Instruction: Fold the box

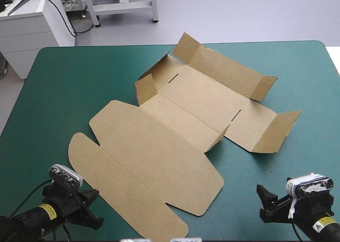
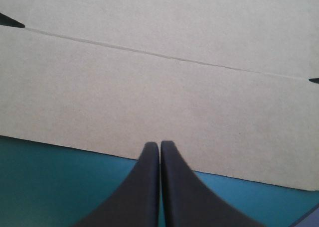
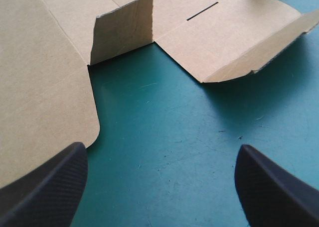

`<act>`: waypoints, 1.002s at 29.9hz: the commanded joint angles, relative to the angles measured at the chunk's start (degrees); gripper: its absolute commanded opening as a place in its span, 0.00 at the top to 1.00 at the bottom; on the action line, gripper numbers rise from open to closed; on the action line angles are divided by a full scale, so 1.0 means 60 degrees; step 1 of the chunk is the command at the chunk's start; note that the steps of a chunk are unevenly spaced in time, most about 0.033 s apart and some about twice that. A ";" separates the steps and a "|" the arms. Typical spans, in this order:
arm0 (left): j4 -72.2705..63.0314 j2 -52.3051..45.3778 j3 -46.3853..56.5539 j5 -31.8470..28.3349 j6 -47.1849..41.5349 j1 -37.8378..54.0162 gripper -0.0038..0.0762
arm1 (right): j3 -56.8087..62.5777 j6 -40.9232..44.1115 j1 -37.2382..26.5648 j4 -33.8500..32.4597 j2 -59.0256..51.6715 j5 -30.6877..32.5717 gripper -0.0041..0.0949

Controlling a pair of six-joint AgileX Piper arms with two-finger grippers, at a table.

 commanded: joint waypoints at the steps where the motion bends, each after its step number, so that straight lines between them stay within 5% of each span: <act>1: -0.0204 0.0058 -0.0329 -0.0490 -0.0015 0.0020 0.96 | -0.0410 0.0451 0.0028 -0.0092 0.0143 -0.0396 0.19; 11: -0.0204 0.0058 -0.0329 -0.0490 -0.0015 0.0020 0.96 | -0.1127 0.0928 0.0028 0.0212 0.0179 0.0032 0.20; 18: -0.0204 0.0058 -0.0329 -0.0490 -0.0015 0.0020 0.96 | -0.2224 0.1271 0.0028 0.0904 0.1532 0.1336 0.20; 30: -0.0204 0.0058 -0.0329 -0.0490 -0.0015 0.0020 0.96 | -0.3087 0.0381 0.0028 0.3700 0.5056 0.0912 0.20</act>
